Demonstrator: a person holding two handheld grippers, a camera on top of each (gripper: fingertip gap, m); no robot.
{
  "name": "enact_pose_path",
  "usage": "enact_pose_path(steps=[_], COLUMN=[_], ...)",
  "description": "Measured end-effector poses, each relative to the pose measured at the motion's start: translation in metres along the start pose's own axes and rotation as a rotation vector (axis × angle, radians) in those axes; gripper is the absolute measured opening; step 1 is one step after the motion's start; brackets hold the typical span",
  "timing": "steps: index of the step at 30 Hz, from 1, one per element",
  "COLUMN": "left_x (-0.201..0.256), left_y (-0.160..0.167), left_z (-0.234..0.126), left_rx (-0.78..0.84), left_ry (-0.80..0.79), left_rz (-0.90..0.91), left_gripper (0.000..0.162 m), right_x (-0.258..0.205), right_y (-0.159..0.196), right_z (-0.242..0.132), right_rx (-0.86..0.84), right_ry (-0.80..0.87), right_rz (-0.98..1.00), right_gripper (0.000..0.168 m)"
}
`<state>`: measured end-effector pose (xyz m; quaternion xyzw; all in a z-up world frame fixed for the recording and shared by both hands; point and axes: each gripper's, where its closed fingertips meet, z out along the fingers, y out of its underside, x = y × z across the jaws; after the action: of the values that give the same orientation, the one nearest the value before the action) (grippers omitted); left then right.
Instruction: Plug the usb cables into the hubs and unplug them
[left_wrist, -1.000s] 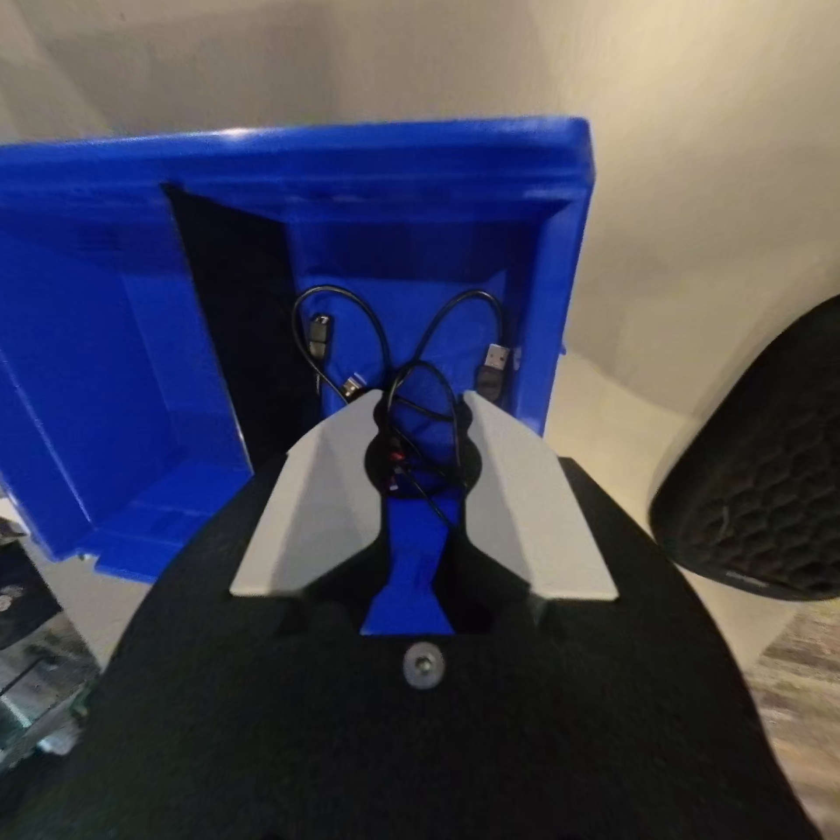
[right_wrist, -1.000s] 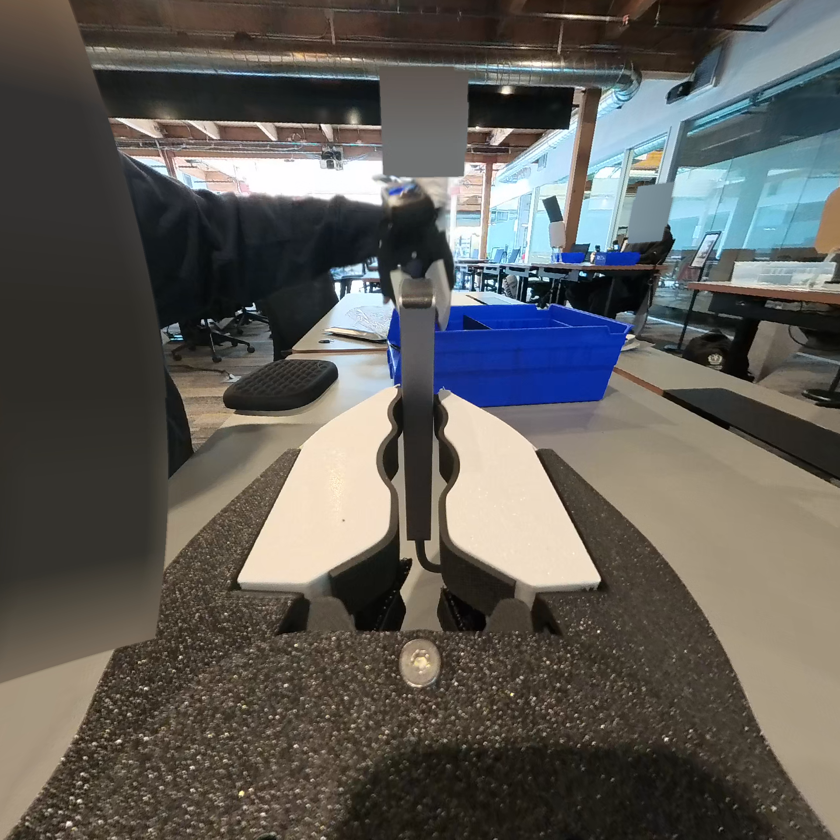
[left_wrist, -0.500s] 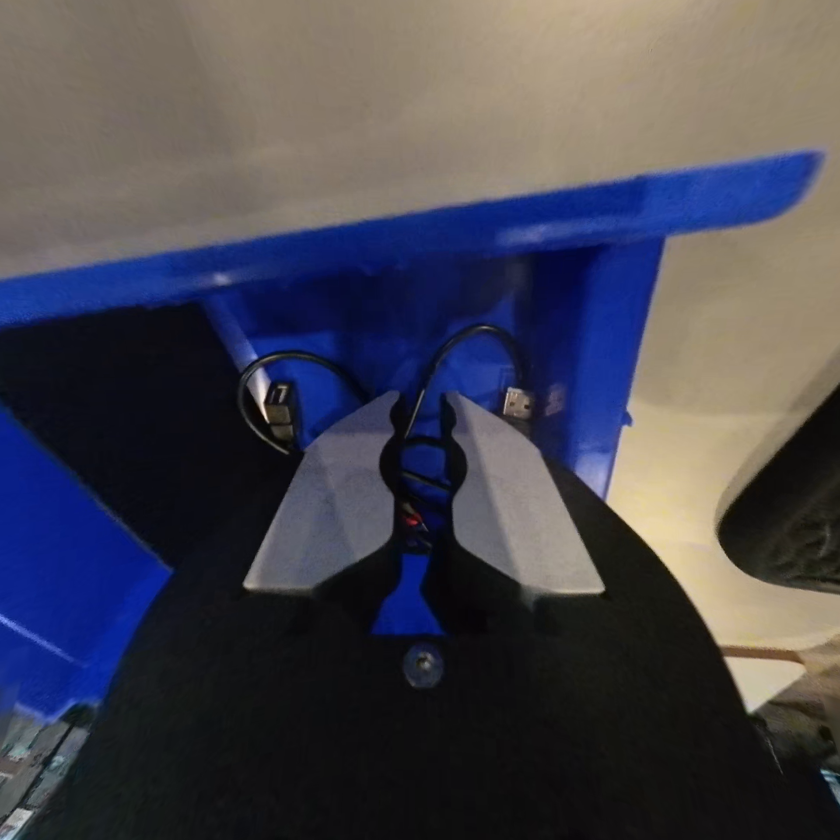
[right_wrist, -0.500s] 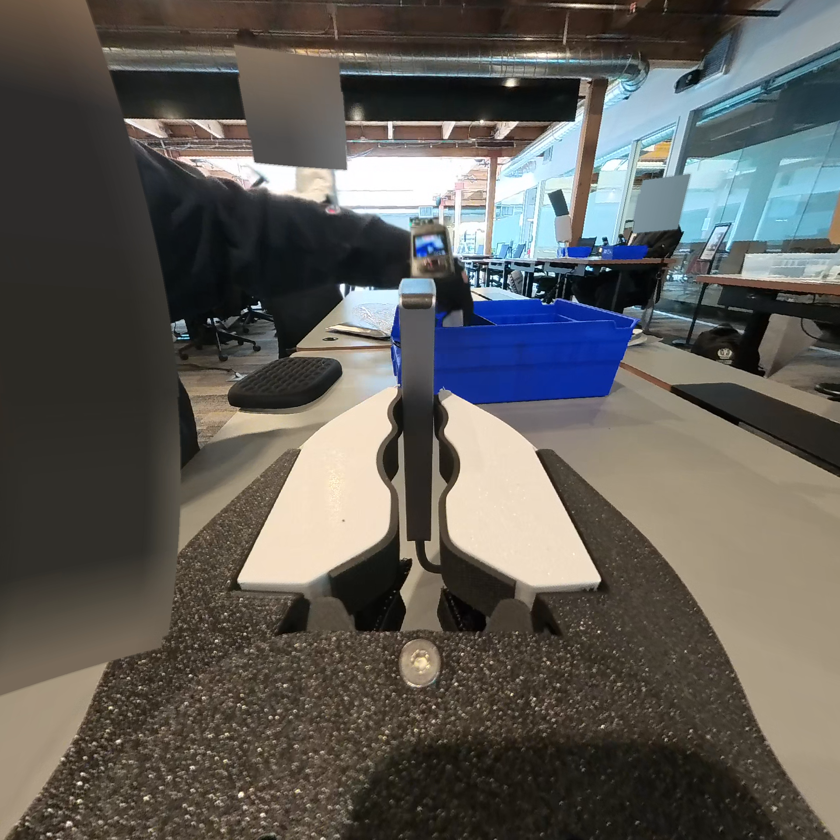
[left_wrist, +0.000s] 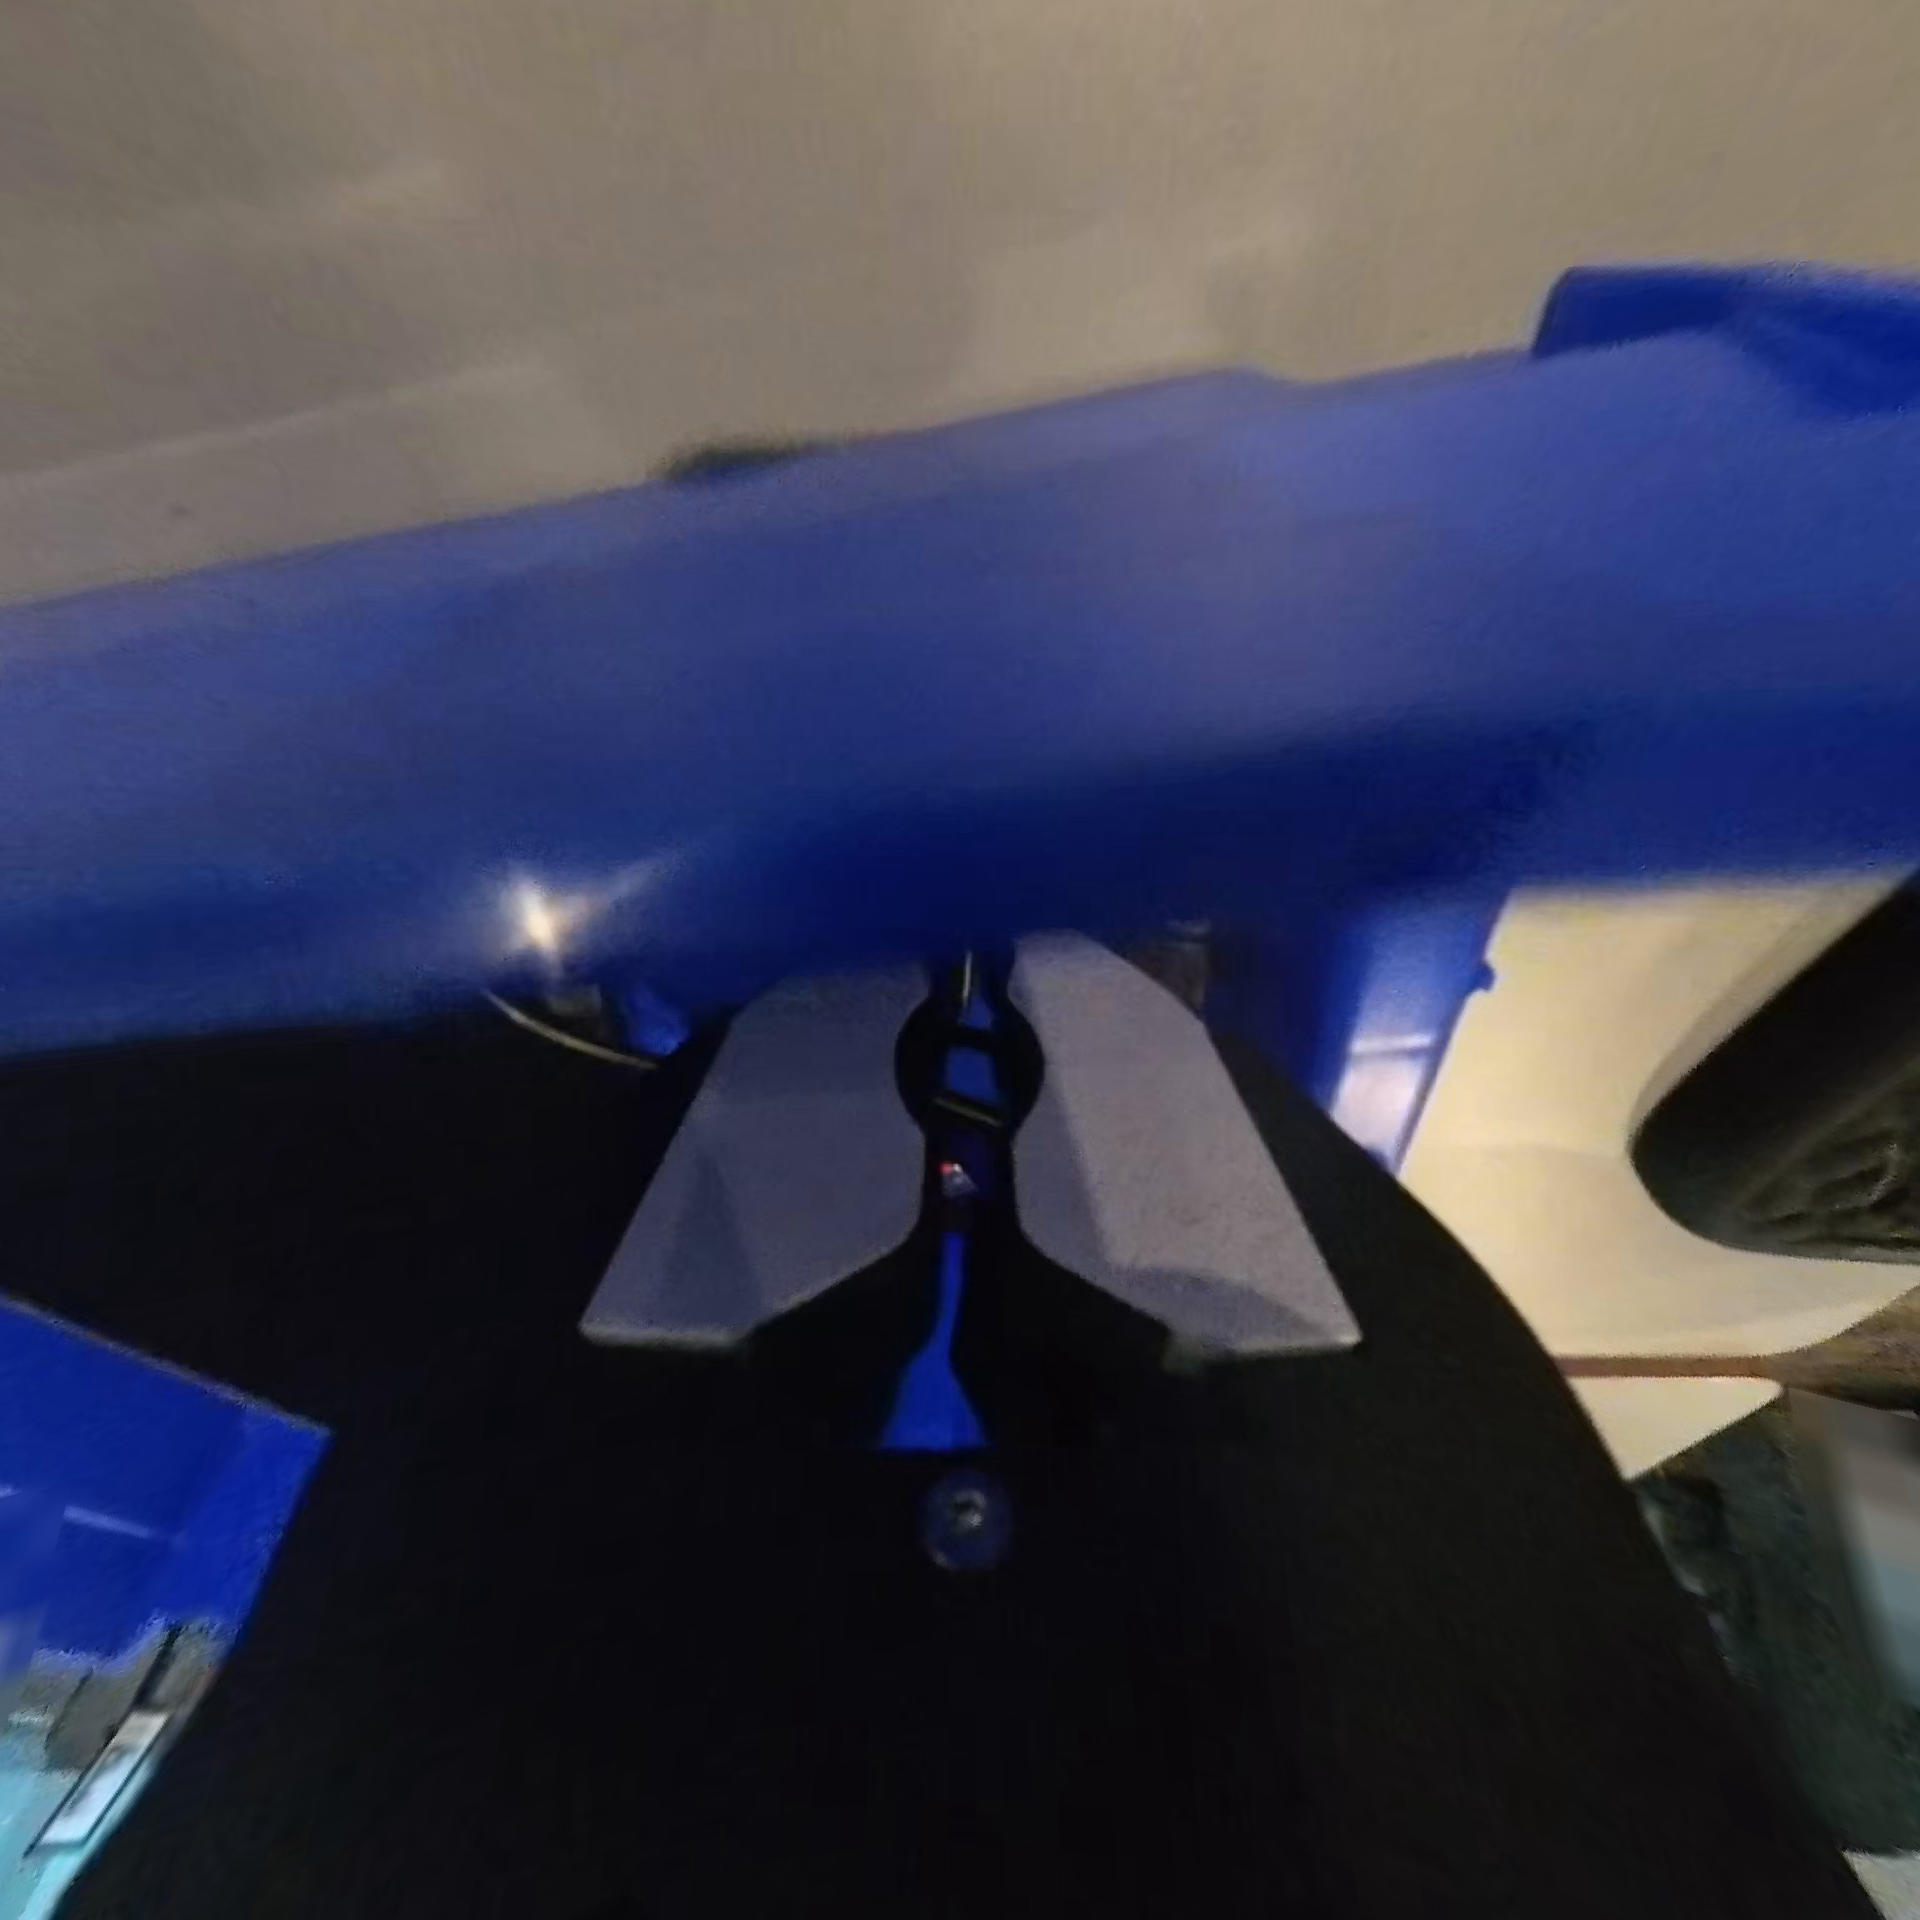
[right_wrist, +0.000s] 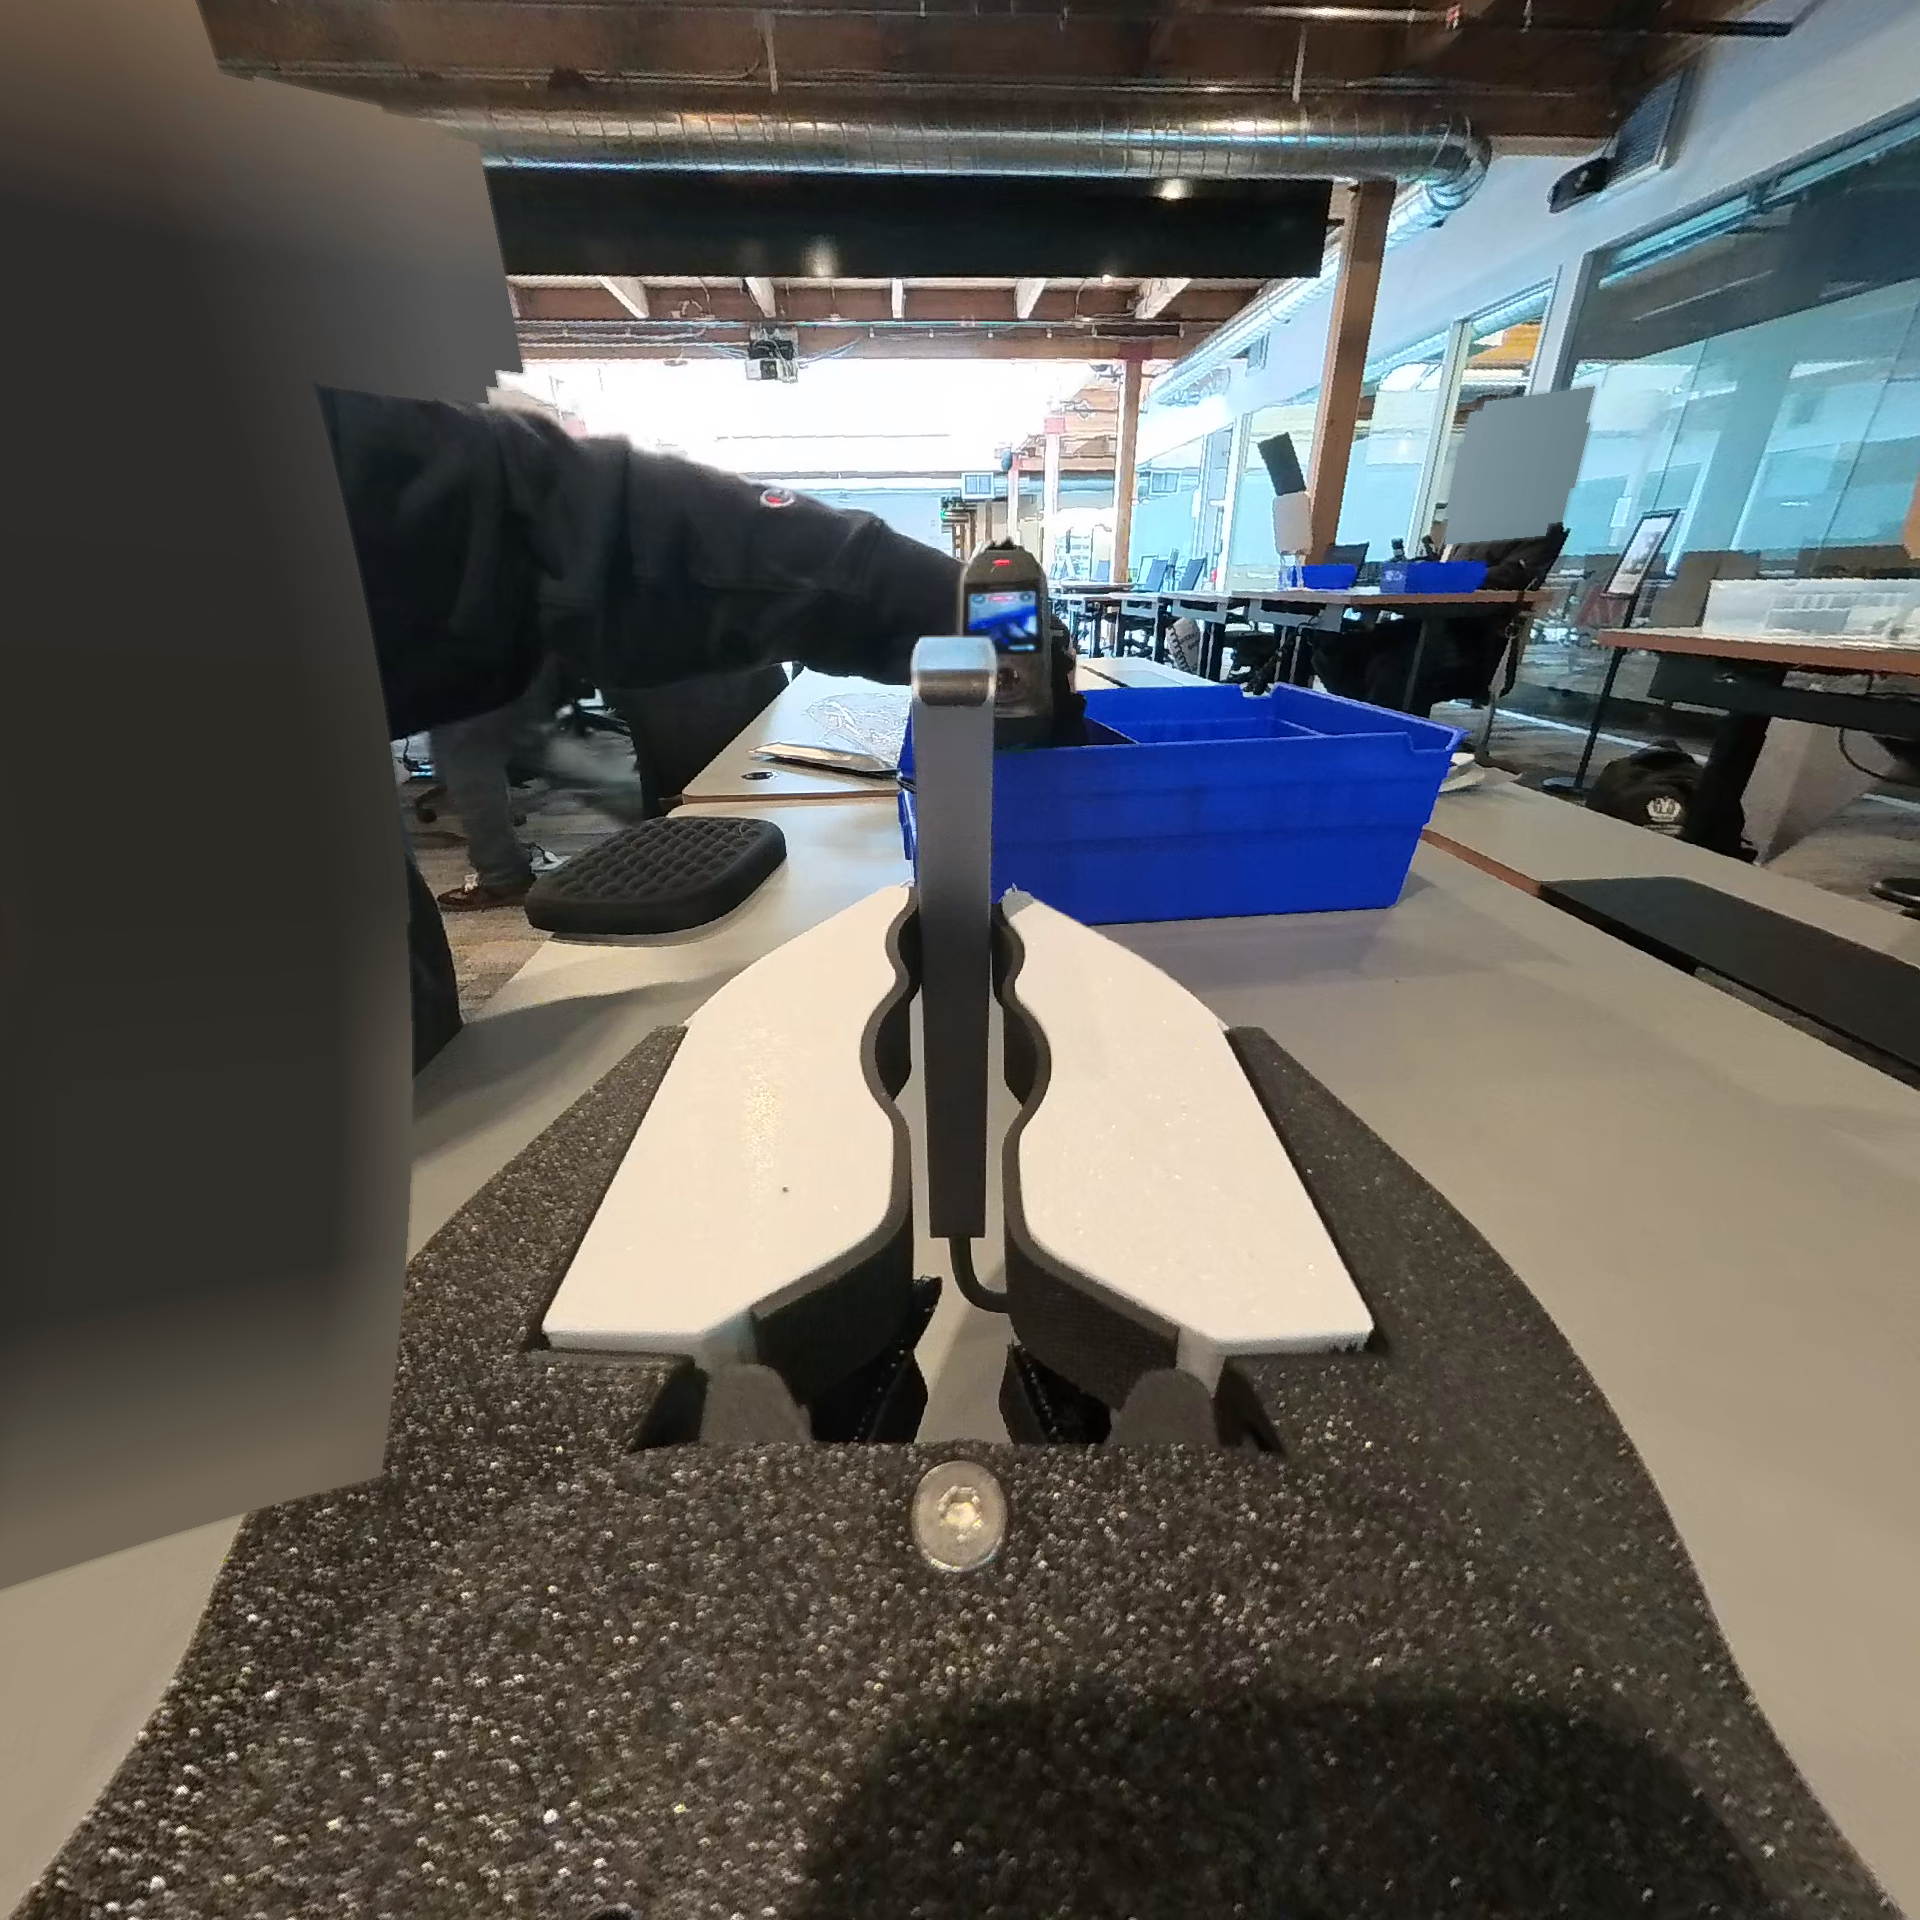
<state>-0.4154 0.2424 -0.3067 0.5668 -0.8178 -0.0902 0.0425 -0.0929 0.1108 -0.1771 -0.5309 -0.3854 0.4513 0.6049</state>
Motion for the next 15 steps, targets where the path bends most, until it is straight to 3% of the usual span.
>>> enact_pose_path(steps=[4, 10, 15], left_x=[-0.01, -0.025, -0.035], left_y=[0.006, 0.035, 0.055], left_z=[-0.032, -0.129, -0.211], left_rx=[0.087, 0.174, 0.105], left_ry=[-0.074, -0.26, -0.412], left_rz=[-0.095, -0.212, -0.212], left_gripper=[0.003, 0.002, 0.003], right_x=[0.0, -0.001, -0.002], right_y=[-0.003, -0.005, -0.007], right_z=[-0.001, -0.001, 0.0], right_rx=[0.01, 0.019, 0.03], right_ry=[0.003, 0.002, 0.003], right_rz=[-0.005, -0.009, -0.012], right_gripper=[0.012, 0.012, 0.012])
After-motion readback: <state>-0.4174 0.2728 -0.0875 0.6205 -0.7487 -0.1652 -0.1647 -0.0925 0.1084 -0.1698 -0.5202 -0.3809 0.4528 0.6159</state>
